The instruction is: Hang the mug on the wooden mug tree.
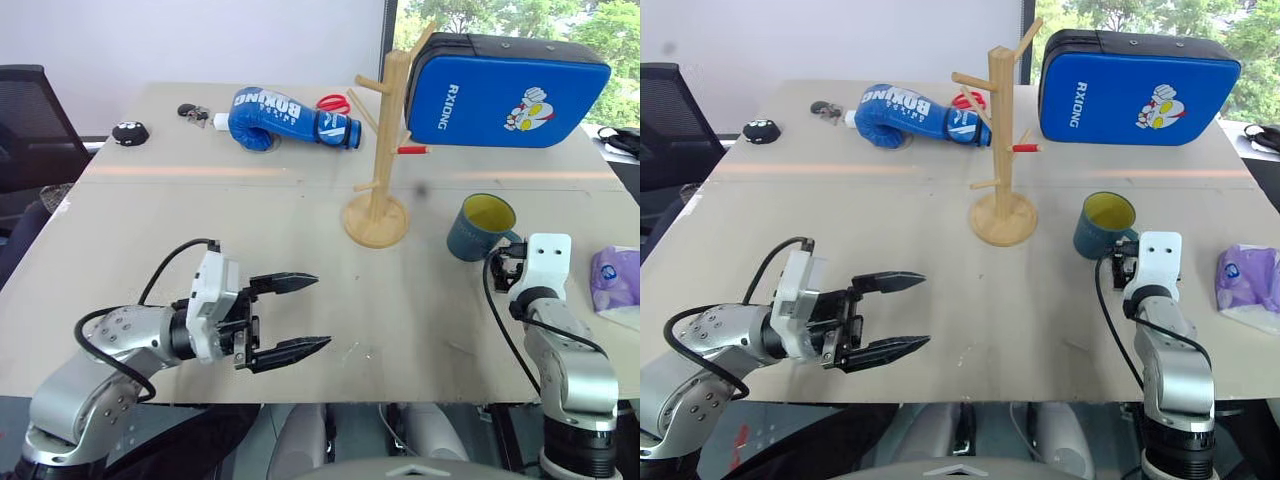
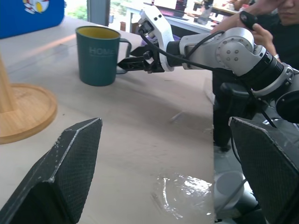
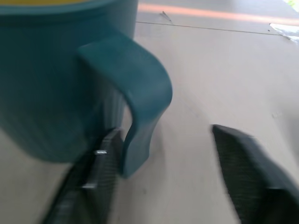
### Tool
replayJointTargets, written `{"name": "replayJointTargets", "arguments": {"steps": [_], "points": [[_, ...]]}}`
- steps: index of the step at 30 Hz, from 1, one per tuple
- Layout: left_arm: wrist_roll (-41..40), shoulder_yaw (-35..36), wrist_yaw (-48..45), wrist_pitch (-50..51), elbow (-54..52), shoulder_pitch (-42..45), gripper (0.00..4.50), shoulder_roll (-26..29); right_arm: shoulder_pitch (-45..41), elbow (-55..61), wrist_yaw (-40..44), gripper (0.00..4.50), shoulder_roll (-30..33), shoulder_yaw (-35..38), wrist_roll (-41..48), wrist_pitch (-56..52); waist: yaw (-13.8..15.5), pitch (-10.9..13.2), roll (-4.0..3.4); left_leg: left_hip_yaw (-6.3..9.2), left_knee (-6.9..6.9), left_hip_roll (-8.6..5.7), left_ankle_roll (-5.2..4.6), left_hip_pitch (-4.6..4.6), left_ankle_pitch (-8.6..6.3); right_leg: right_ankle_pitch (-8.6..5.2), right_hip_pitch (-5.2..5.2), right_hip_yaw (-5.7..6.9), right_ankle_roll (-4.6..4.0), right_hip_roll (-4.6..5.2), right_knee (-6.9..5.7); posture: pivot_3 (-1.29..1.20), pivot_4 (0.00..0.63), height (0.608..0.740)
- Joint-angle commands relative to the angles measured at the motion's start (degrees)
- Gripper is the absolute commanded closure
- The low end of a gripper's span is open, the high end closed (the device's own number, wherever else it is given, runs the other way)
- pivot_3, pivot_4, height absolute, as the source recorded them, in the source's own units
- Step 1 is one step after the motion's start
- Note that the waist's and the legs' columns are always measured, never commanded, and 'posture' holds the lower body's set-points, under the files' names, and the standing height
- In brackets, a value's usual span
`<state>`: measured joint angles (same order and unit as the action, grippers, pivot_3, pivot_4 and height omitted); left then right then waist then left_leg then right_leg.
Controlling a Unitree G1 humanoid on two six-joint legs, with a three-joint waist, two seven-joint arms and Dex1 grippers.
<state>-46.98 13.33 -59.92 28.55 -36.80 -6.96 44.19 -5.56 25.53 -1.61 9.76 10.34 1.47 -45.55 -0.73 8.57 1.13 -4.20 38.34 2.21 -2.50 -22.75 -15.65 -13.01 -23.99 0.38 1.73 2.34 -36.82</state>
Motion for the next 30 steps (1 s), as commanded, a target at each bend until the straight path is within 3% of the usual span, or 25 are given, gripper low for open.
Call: {"name": "replayJointTargets", "arguments": {"steps": [1, 3, 4, 8, 11, 14, 22, 30], "points": [[-0.69, 1.7, 0.64, -1.13, -2.15, -0.1, 0.0, 0.24, -1.36, -0.64, -0.37, 3.54, 1.35, 1.83, -0.72, 2.72, 0.03, 0.0, 0.0, 0.0, 0.0, 0.0, 0.0, 0.0, 0.0, 0.0, 0.0, 0.0, 0.0, 0.0, 0.0, 0.0, 0.15, 0.74], [-0.52, 1.55, 0.74, -1.4, -2.03, -0.25, 0.0, 0.2, -1.93, -1.9, 0.41, 4.45, 2.12, 1.95, -0.37, 4.0, -0.03, 0.01, -0.01, -0.01, -0.01, 0.0, 0.0, 0.0, 0.0, 0.0, 0.0, -0.01, 0.0, 0.0, 0.0, 0.0, 0.15, 0.74], [-0.45, 1.58, 0.9, -1.54, -1.83, -0.3, 0.0, 0.04, -2.08, -2.39, 0.94, 4.48, 2.58, 1.91, -0.19, 4.47, -0.03, -0.01, 0.0, -0.03, 0.0, 0.0, 0.0, 0.0, 0.0, 0.0, 0.0, -0.03, 0.0, 0.0, 0.0, 0.0, 0.15, 0.74], [0.41, 2.18, 1.16, -2.95, -0.36, -1.21, 0.0, -0.86, -2.4, -3.29, 7.23, 4.48, 5.33, 2.65, 3.53, 7.06, -0.03, 0.02, -0.04, -0.02, 0.0, 0.0, -0.01, 0.02, -0.01, 0.01, 0.01, -0.03, 0.01, -0.02, 0.0, 0.0, 0.15, 0.74], [3.07, 3.3, 3.73, -6.94, 1.11, -2.29, 0.0, -4.26, -2.65, -1.11, 17.1, 4.48, 9.76, 3.12, 9.35, 9.66, -0.11, 0.07, -0.12, -0.05, 0.0, 0.0, -0.02, 0.02, -0.01, 0.02, 0.0, -0.07, 0.03, -0.03, 0.0, 0.0, 0.15, 0.74], [1.35, 4.97, 0.6, -10.38, 3.58, -3.73, 0.0, -7.09, -4.91, 2.8, 26.86, 4.48, 16.47, 2.36, 15.29, 8.35, -0.06, 0.08, -0.13, -0.07, 0.0, 0.02, -0.04, 0.03, -0.02, 0.04, 0.0, -0.08, 0.06, -0.06, 0.01, 0.0, 0.15, 0.74], [-5.26, 10.62, -3.9, -8.01, 7.24, -5.95, 0.0, -5.04, -24.27, -1.76, 40.99, 4.48, 31.63, -4.33, 21.77, 0.25, 0.01, 0.12, -0.13, -0.04, 0.02, 0.1, -0.04, 0.05, -0.02, 0.01, -0.02, -0.06, -0.02, -0.12, 0.0, 0.0, 0.15, 0.74], [-7.28, 10.66, 1.42, -5.83, 1.63, -6.35, 0.0, -4.96, -39.7, -14.52, 48.87, 4.48, 33.14, -14.16, 19.44, 2.18, 0.1, 0.14, -0.07, -0.07, 0.01, 0.06, -0.07, -0.08, -0.04, 0.04, -0.06, -0.08, 0.0, -0.06, 0.07, 0.0, 0.15, 0.74]]}}
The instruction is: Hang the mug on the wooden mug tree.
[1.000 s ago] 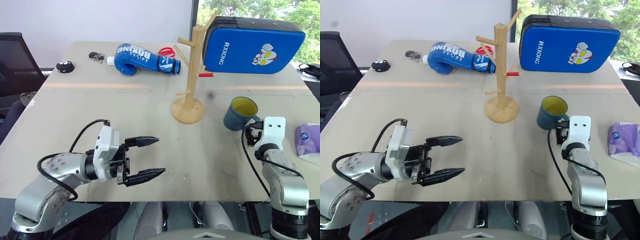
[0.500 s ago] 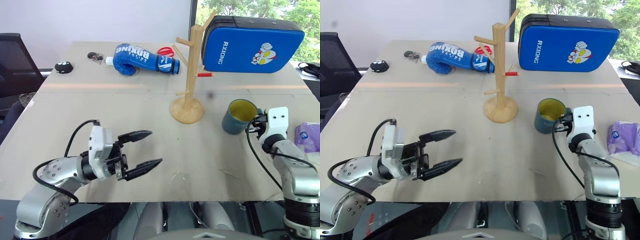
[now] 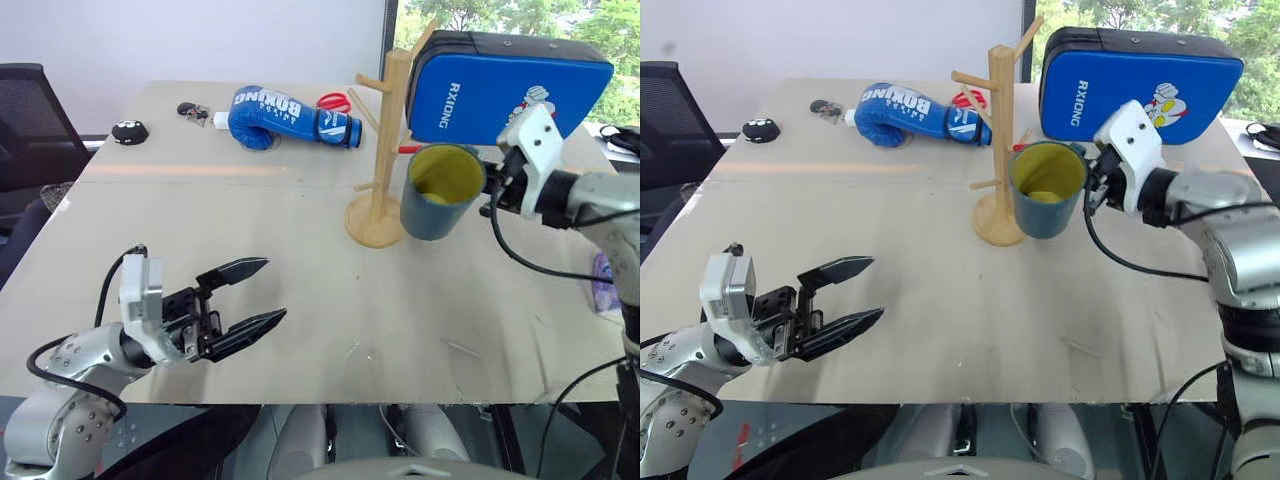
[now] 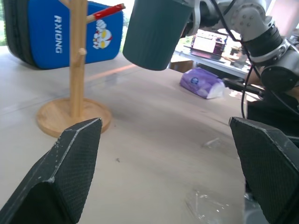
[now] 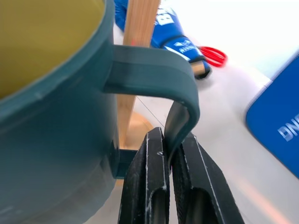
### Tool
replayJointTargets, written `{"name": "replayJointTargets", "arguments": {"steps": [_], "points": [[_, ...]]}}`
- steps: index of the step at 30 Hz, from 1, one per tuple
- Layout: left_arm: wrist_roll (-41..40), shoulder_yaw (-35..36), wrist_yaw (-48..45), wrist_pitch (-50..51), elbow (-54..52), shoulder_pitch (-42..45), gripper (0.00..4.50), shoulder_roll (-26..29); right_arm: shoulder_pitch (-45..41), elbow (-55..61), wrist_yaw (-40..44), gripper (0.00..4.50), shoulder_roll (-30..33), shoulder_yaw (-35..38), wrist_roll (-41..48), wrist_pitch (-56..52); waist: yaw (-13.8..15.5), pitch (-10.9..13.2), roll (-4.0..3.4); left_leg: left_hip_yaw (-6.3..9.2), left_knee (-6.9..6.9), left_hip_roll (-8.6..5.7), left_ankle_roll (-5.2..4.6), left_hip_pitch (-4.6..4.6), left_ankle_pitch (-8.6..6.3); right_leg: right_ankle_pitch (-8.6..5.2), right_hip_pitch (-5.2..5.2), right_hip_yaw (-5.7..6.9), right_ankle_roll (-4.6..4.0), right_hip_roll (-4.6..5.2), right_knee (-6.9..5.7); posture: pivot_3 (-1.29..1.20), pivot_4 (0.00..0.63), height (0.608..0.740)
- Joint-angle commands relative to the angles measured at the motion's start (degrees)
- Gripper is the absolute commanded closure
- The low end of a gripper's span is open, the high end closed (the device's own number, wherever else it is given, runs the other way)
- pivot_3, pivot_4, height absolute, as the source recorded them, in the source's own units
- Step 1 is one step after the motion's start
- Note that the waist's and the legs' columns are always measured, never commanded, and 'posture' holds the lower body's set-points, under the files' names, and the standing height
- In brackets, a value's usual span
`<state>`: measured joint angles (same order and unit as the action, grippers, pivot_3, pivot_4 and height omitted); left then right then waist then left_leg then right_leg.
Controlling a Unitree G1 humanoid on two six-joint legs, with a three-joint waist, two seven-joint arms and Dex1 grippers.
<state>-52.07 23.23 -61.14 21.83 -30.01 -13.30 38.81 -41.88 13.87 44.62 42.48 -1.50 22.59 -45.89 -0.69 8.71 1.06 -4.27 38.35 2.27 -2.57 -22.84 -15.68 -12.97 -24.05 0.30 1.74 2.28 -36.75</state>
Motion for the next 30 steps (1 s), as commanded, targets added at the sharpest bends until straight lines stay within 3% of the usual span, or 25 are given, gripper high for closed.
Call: {"name": "replayJointTargets", "arguments": {"steps": [1, 10, 13, 17, 24, 30], "points": [[-2.41, 0.59, 3.41, 1.23, -5.93, -0.02, 0.0, 0.4, -4.41, -4.1, 3.21, 4.48, 0.21, -3.42, -2.44, 3.46, 0.09, 0.0, 0.0, 0.02, 0.0, 0.0, 0.0, -0.03, 0.0, 0.02, 0.0, 0.02, 0.03, 0.01, 0.0, 0.0, 0.15, 0.74], [-3.75, 0.92, 8.26, 2.73, -8.73, -0.18, 0.0, 0.27, -14.45, -16.8, 4.79, 4.48, -6.69, -12.07, -9.61, 8.68, -0.11, 0.02, -0.01, -0.01, -0.02, 0.01, 0.01, -0.05, 0.0, 0.04, -0.08, 0.02, 0.06, 0.01, -0.05, 0.0, 0.15, 0.74], [-4.14, 1.58, 8.77, 2.36, -8.86, -0.7, 0.0, -0.08, -14.61, -19.15, 4.83, 3.0, -7.68, -12.85, -12.06, 11.41, 0.0, 0.02, -0.02, -0.04, -0.01, 0.0, 0.01, -0.05, 0.0, 0.03, -0.07, 0.01, 0.05, 0.01, -0.05, 0.0, 0.15, 0.74], [-6.02, 3.16, 9.87, 1.75, -9.23, -0.98, 0.0, -1.12, -10.93, -13.05, 5.96, 1.11, -5.66, -8.73, -10.13, 11.06, 0.14, 0.02, -0.02, -0.03, 0.0, -0.02, 0.03, -0.09, 0.02, 0.04, -0.08, 0.03, 0.06, 0.07, -0.03, 0.0, 0.15, 0.74], [-6.91, 2.95, 9.32, 1.33, -8.59, -1.62, 0.0, -1.98, 1.37, 0.17, 8.1, 1.11, -0.21, 3.33, -1.3, 8.87, 0.12, 0.02, -0.02, 0.01, -0.02, -0.04, 0.03, -0.12, 0.01, 0.08, -0.07, 0.13, 0.14, 0.15, -0.01, 0.0, 0.15, 0.74], [0.62, 1.17, 9.53, -0.01, -4.4, -3.28, 0.0, -1.75, 19.83, 9.95, 9.12, 1.11, 1.9, 16.84, 6.14, 9.52, 0.5, 0.01, 0.01, 0.12, -0.01, -0.02, 0.0, 0.08, -0.01, 0.02, 0.15, 0.17, 0.06, 0.05, -0.01, 0.0, 0.15, 0.74]]}}
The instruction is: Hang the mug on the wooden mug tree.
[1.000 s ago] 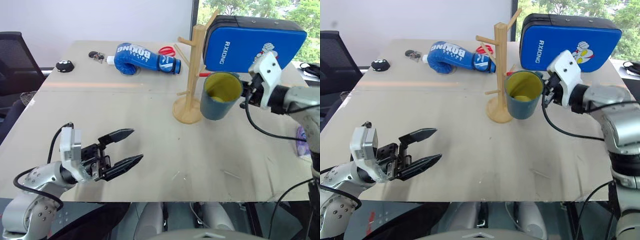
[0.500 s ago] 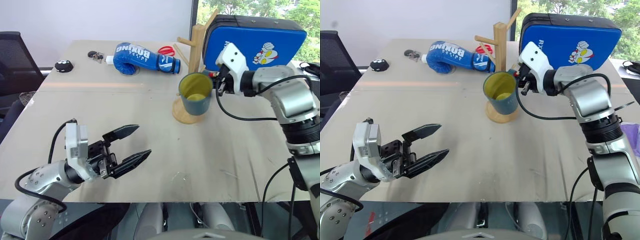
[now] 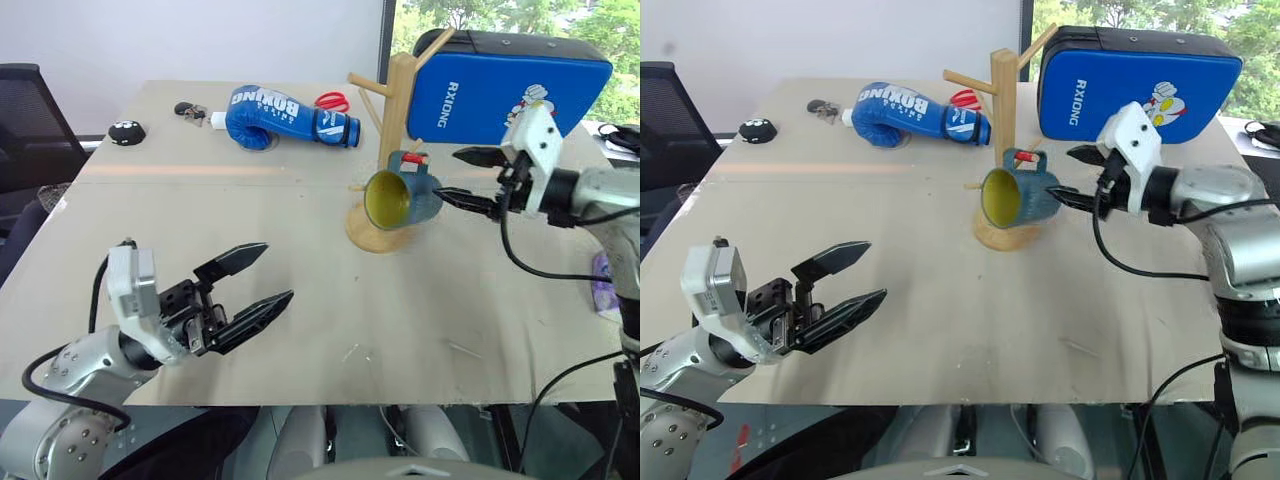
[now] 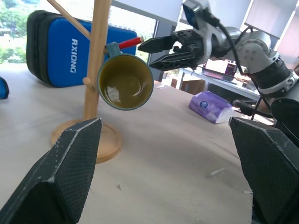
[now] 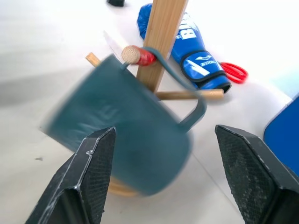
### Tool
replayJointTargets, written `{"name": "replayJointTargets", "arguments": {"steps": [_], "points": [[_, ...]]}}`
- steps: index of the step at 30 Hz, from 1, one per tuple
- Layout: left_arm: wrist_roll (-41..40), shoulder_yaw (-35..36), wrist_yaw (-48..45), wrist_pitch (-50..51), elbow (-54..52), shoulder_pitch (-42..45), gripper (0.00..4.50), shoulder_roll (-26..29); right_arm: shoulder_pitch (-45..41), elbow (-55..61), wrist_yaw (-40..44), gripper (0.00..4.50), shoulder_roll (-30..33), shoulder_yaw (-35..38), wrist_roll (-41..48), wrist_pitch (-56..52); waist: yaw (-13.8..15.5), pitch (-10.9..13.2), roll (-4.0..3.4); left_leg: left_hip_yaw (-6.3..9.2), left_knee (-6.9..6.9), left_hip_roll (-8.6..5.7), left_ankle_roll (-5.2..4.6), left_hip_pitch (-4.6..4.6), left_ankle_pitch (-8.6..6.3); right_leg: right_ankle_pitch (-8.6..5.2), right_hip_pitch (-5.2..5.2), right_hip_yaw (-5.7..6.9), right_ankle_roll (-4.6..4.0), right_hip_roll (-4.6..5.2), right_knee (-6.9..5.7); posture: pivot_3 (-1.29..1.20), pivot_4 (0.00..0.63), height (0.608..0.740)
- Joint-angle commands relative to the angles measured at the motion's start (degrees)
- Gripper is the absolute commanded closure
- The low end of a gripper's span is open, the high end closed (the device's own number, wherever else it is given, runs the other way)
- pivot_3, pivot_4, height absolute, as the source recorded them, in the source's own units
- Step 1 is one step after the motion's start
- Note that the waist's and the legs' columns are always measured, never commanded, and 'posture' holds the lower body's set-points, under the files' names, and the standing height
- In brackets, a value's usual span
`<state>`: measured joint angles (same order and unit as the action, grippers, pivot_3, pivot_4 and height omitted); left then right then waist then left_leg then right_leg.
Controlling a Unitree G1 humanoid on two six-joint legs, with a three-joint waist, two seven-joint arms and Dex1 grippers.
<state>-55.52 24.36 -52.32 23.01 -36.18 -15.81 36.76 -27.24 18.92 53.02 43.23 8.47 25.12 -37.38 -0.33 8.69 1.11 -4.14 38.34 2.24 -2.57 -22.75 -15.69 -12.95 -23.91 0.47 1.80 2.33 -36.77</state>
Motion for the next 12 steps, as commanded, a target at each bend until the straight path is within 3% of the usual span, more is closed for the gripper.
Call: {"name": "replayJointTargets", "arguments": {"steps": [1, 6, 9, 12], "points": [[5.03, -0.22, 0.87, -1.02, 2.28, -1.16, 0.0, 0.52, 8.31, 5.9, 1.29, 1.11, 1.79, 8.98, 5.77, -0.91, 0.11, 0.04, -0.04, -0.02, 0.0, -0.01, -0.01, -0.01, 0.0, -0.02, 0.02, -0.02, -0.03, 0.01, 0.01, 0.0, 0.15, 0.74], [12.8, -2.19, 2.76, -0.92, 4.44, -4.28, 0.0, 1.3, 27.24, 9.57, 1.34, 1.11, 0.97, 16.45, 5.67, 2.05, 0.48, -0.05, 0.09, 0.0, 0.04, 0.0, -0.02, 0.12, -0.01, -0.06, 0.15, -0.02, -0.07, 0.01, 0.03, 0.0, 0.15, 0.74], [16.38, -3.75, 4.22, -0.84, 6.1, -4.82, 0.0, 1.28, 36.46, 10.58, -0.08, 1.11, -1.69, 16.53, 3.39, 5.95, 0.61, -0.09, 0.15, -0.06, 0.04, 0.0, -0.02, 0.12, -0.01, -0.06, 0.12, -0.08, -0.06, 0.02, 0.02, 0.0, 0.15, 0.74], [17.43, -4.67, 4.28, -0.74, 7.06, -4.37, 0.0, 0.98, 40.43, 10.03, -2.24, 1.11, -3.81, 14.13, 0.13, 10.43, 0.65, -0.07, 0.09, -0.06, 0.05, 0.04, -0.01, 0.17, 0.0, -0.18, 0.12, -0.09, 0.14, 0.0, 0.0, 0.0, 0.15, 0.74]]}}
